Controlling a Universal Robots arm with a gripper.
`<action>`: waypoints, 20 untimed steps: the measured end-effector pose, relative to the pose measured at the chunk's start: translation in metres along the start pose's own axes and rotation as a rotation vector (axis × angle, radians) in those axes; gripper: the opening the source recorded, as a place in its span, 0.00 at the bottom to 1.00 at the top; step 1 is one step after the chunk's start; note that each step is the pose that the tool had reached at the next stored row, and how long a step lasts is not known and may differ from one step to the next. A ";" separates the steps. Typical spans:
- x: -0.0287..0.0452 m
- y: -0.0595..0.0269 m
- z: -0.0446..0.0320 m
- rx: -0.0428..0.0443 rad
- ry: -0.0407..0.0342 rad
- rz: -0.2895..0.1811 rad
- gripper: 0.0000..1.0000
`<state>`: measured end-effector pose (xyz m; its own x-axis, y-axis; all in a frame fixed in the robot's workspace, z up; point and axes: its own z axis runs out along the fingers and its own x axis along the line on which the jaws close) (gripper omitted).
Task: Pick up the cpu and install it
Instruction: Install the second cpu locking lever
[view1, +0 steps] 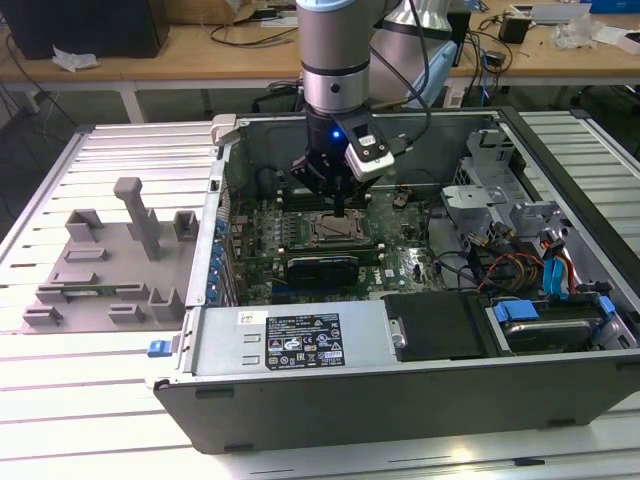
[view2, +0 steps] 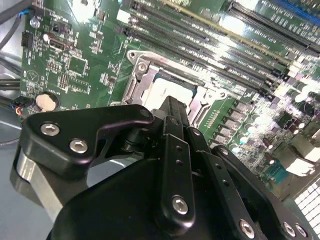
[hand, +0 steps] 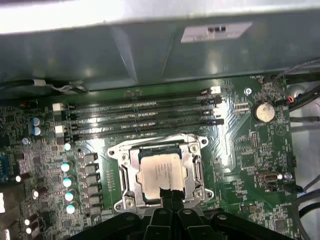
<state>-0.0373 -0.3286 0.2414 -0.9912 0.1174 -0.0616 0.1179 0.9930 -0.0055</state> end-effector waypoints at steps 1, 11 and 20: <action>-0.0005 -0.0046 0.0001 -0.0001 0.0000 0.000 0.11; -0.0023 -0.0274 0.0006 -0.0004 -0.0001 -0.002 0.11; -0.0007 -0.0310 0.0034 -0.0052 -0.0002 -0.102 0.11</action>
<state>-0.0401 -0.3595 0.2382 -0.9980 0.0160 -0.0612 0.0165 0.9998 -0.0066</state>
